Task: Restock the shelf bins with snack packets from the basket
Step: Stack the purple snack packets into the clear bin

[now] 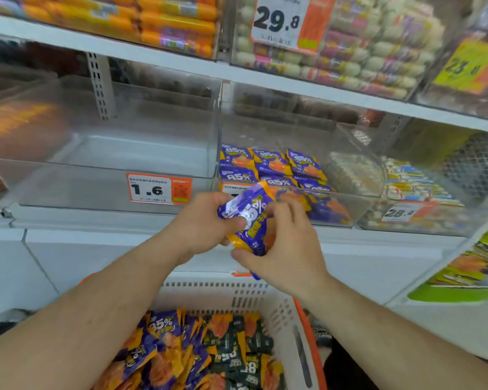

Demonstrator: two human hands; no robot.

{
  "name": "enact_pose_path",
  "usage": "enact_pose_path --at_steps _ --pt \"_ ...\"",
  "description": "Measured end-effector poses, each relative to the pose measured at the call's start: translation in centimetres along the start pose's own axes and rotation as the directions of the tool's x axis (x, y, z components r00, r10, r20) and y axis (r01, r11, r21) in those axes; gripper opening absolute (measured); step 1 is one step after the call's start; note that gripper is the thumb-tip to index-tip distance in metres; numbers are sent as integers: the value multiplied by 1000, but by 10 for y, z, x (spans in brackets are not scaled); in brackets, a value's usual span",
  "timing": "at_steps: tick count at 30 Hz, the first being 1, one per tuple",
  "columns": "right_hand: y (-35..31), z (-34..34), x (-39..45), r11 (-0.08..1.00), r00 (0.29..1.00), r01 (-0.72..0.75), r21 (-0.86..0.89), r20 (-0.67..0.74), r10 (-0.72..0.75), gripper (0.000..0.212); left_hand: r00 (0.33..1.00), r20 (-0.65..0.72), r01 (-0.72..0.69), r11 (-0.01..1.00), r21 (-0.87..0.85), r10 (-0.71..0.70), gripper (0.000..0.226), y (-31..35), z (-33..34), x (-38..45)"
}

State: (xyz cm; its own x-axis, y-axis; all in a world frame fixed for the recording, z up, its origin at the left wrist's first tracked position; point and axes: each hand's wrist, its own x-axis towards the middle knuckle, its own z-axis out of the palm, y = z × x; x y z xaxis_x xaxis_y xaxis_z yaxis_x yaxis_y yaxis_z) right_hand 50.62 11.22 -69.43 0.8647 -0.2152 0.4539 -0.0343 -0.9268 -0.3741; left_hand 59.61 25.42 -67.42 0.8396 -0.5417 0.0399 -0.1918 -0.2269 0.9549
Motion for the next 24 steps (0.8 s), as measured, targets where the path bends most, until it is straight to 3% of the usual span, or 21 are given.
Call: enact_pose_path --at_steps 2,5,7,8,9,10,11,12,15,18,21,24 --pt "-2 -3 4 999 1000 -24 -42 16 24 83 997 -59 -45 995 -86 40 13 10 4 -1" --pt "-1 -9 16 997 997 -42 65 -69 46 76 994 -81 -95 975 -200 80 14 22 10 -2" --pt "-1 -18 30 990 988 -58 130 -135 76 73 975 -130 -205 951 -231 179 17 27 14 -1" --pt "0 -24 38 988 982 -60 140 -168 84 71 936 -199 -315 944 -97 292 13 24 14 2" --pt "1 -31 47 989 977 -67 134 -194 92 68 864 -249 -411 899 153 437 17 20 14 6" --pt "3 -40 58 990 973 -84 114 -207 106 67 788 -253 -431 796 424 561 33 14 13 10" --pt "7 -48 70 990 971 -114 80 -201 128 67 734 -231 -383 670 636 639 46 5 13 15" --pt "12 -56 82 986 971 -161 32 -175 164 69 730 -208 -295 574 764 651 56 -3 12 20" --pt "39 -71 122 931 936 -353 -91 -30 352 83 841 -157 -122 464 877 518 83 -25 14 28" --pt "67 -73 147 847 851 -509 -152 63 522 99 866 -131 -87 404 911 482 104 -40 15 32" --pt "88 -71 152 778 768 -578 -244 159 620 79 837 -172 -87 436 896 520 105 -41 19 33" --pt "104 -66 150 734 700 -657 -170 223 678 52 822 -169 -101 430 897 545 104 -45 20 35"
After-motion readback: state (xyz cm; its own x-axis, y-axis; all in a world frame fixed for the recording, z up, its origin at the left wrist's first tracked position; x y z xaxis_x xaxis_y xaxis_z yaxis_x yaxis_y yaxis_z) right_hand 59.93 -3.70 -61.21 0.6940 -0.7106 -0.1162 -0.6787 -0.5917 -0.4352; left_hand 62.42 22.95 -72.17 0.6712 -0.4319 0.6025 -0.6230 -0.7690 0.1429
